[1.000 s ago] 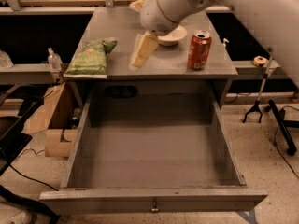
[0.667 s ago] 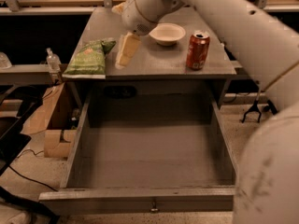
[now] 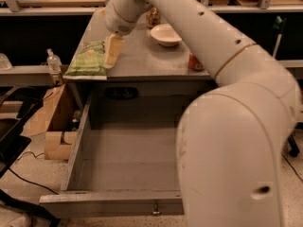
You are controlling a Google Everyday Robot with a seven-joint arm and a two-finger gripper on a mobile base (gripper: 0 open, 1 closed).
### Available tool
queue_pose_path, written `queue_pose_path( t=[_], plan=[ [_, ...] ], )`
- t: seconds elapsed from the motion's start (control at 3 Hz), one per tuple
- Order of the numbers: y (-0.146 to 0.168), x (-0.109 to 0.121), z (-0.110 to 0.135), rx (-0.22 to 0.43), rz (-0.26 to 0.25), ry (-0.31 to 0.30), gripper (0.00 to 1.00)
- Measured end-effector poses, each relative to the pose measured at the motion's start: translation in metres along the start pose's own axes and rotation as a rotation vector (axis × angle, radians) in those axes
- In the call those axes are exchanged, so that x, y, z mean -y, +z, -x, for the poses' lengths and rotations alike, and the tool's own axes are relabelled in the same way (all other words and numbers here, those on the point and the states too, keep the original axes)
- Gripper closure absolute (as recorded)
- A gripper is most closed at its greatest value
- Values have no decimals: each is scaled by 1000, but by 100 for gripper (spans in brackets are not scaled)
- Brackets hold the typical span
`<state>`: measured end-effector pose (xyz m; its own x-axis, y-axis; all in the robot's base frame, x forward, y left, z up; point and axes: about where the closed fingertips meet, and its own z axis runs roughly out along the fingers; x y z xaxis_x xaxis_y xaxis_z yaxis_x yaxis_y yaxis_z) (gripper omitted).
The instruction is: Place green jalapeno chip bag into top drawer
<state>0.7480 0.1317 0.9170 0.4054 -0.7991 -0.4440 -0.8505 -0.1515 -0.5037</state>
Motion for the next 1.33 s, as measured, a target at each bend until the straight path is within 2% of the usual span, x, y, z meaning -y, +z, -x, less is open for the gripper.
queue_pose_path(
  t=[0.33,0.67,1.0,1.33],
  plan=[
    [21,11,-10,-37,8,12,0],
    [41,10,-18,-50,57,34,0],
    [53,5,-10,-31,112,25,0],
    [75,-11,5,-9,197,-5,3]
  ],
)
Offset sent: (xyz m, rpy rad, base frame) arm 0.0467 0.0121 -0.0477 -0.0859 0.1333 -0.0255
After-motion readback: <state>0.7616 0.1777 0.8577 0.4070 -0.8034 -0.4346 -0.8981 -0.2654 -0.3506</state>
